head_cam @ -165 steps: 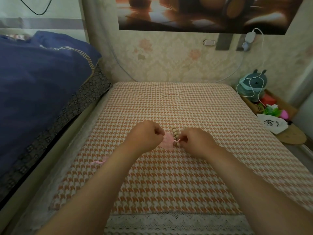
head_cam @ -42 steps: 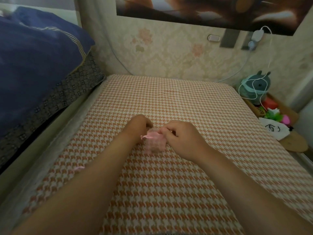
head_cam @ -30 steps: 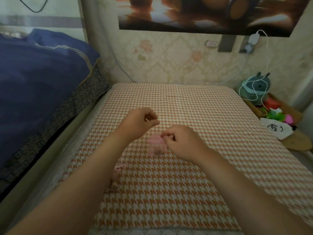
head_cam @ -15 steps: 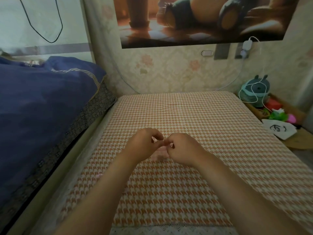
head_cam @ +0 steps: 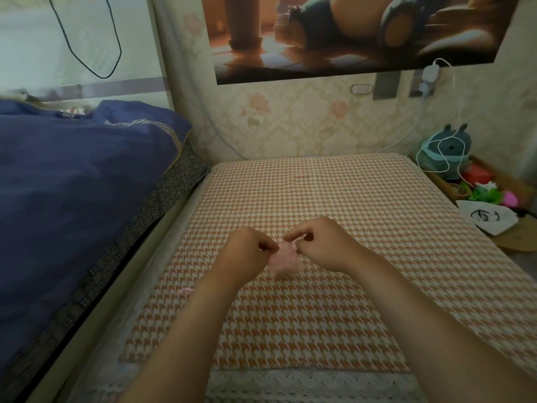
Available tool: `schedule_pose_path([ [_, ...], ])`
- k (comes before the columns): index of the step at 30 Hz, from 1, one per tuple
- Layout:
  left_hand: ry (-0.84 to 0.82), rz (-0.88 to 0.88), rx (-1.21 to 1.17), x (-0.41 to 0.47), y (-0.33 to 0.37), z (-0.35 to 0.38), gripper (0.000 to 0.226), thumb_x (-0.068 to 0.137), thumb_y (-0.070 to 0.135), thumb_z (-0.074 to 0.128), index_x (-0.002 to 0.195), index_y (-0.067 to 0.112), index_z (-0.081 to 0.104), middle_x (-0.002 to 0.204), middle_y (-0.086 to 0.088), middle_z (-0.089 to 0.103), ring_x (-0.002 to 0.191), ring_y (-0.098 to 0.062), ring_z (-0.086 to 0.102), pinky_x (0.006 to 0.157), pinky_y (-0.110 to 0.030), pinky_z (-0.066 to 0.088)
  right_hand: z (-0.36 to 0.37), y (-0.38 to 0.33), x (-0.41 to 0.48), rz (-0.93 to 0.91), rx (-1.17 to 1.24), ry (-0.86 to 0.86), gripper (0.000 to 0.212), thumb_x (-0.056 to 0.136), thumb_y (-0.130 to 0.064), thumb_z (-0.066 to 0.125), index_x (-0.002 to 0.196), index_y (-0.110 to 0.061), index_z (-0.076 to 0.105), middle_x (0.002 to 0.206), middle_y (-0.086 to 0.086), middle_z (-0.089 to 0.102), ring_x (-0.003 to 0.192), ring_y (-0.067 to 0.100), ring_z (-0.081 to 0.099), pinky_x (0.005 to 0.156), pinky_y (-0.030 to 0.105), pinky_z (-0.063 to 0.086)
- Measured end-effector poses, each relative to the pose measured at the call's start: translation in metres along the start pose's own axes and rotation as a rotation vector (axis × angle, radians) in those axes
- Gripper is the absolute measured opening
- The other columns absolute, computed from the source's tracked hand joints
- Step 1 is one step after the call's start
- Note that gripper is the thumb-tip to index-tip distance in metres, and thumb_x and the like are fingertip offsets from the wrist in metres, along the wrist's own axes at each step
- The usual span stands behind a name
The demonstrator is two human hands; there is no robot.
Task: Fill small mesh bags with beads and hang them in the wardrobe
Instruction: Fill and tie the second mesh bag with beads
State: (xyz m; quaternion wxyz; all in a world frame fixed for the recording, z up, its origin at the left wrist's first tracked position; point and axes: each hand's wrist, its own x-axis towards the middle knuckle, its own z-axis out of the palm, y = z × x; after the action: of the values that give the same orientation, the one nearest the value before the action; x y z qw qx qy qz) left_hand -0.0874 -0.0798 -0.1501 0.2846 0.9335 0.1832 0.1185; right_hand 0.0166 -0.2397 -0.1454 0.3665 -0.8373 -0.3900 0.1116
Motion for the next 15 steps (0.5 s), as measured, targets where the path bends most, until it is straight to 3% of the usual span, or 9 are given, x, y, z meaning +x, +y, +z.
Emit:
schedule_pose_path([
  [3,0.033,-0.017,0.030,-0.004,0.002,-0.002,0.026,0.091,0.007,0.059,0.098,0.020,0.080,0.103,0.006,0.073,0.074,-0.004,0.061,0.068,-0.018,0.049,-0.001,0.007,0.000,0.062,0.098,0.113,0.029,0.097,-0.010,0.054,0.103,-0.029,0.075,0.099,-0.012,0.072,0.063,0.003,0.070,0.047,0.016,0.044],
  [5,0.027,-0.023,0.032,-0.005,0.002,-0.004,0.024,0.091,0.010,0.059,0.097,0.020,0.079,0.106,0.005,0.073,0.065,-0.007,0.062,0.060,-0.021,0.052,-0.001,0.015,0.000,0.125,0.062,0.181,0.026,0.099,-0.010,0.053,0.102,-0.026,0.073,0.087,-0.015,0.067,0.047,0.001,0.061,0.043,0.019,0.043],
  [6,0.020,-0.027,0.035,-0.005,0.001,-0.006,0.023,0.091,0.012,0.059,0.096,0.021,0.079,0.103,0.006,0.072,0.063,-0.010,0.064,0.057,-0.026,0.055,0.001,0.021,0.001,0.143,0.011,0.196,0.023,0.099,-0.013,0.055,0.104,-0.026,0.072,0.089,-0.015,0.068,0.051,0.001,0.061,0.047,0.021,0.046],
  [10,0.003,-0.051,0.037,-0.002,-0.003,-0.008,0.019,0.089,0.016,0.060,0.090,0.025,0.078,0.092,0.007,0.072,0.062,-0.014,0.065,0.062,-0.036,0.061,0.012,0.041,0.009,0.164,-0.239,0.142,0.023,0.098,-0.022,0.058,0.116,-0.031,0.071,0.121,-0.008,0.068,0.105,0.015,0.064,0.081,0.032,0.051],
  [15,-0.042,-0.041,0.027,0.007,-0.010,-0.004,0.017,0.086,0.020,0.063,0.095,0.026,0.076,0.096,0.008,0.073,0.086,-0.008,0.066,0.081,-0.033,0.059,0.032,0.046,0.024,0.037,-0.475,0.062,0.032,0.097,-0.022,0.059,0.127,-0.031,0.068,0.128,-0.008,0.064,0.114,0.017,0.062,0.090,0.034,0.051],
])
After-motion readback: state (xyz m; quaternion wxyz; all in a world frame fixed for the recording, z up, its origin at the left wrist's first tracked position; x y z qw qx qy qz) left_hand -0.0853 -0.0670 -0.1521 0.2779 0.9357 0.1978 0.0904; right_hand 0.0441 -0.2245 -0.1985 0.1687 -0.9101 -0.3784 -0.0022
